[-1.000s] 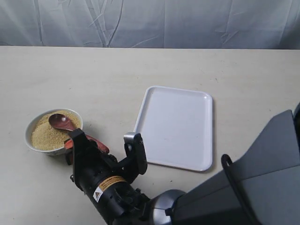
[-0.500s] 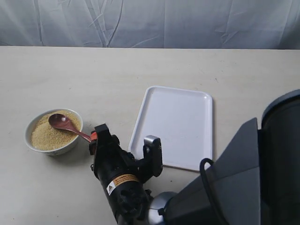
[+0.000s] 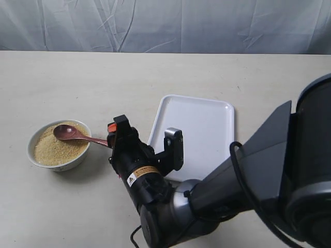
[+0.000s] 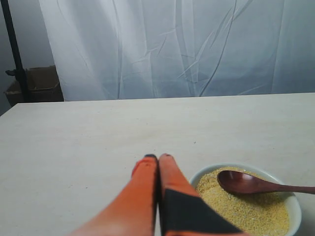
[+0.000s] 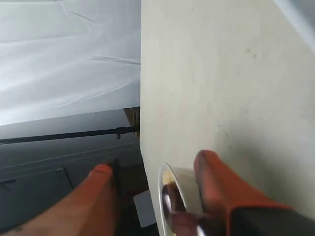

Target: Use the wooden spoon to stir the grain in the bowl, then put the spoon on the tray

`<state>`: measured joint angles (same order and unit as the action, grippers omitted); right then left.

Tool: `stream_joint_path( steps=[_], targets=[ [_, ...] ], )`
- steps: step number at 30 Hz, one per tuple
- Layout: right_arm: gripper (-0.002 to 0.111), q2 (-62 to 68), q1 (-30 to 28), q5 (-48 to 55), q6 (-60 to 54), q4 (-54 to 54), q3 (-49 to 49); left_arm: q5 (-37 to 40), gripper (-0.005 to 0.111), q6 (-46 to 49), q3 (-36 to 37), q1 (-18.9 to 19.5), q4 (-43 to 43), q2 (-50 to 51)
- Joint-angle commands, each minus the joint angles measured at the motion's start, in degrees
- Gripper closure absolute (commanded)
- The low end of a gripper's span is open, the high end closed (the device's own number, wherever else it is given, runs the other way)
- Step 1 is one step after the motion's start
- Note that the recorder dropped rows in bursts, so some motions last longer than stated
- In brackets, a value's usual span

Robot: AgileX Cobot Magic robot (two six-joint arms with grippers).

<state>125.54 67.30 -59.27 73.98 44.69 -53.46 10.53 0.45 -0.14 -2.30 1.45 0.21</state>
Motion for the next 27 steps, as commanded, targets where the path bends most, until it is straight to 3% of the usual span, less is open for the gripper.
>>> stream_joint_path(
  steps=[1, 5, 20, 27],
  targets=[
    [0.060, -0.1, -3.2, 0.9, -0.3, -5.1, -1.5, -0.3, 0.107, 0.0, 0.1, -0.1, 0.2, -0.2],
    [0.060, -0.1, -4.5, 5.0, -0.4, -9.9, -2.3, -0.3, 0.107, 0.0, 0.1, -0.1, 0.2, -0.2],
    [0.060, -0.1, -4.0, 11.1, -2.3, -12.3, -2.3, -0.3, 0.107, 0.0, 0.1, -0.1, 0.2, -0.2],
    [0.060, -0.1, -1.6, 9.8, -2.3, -6.8, -2.3, -0.3, 0.107, 0.0, 0.1, -0.1, 0.2, -0.2]
  ],
)
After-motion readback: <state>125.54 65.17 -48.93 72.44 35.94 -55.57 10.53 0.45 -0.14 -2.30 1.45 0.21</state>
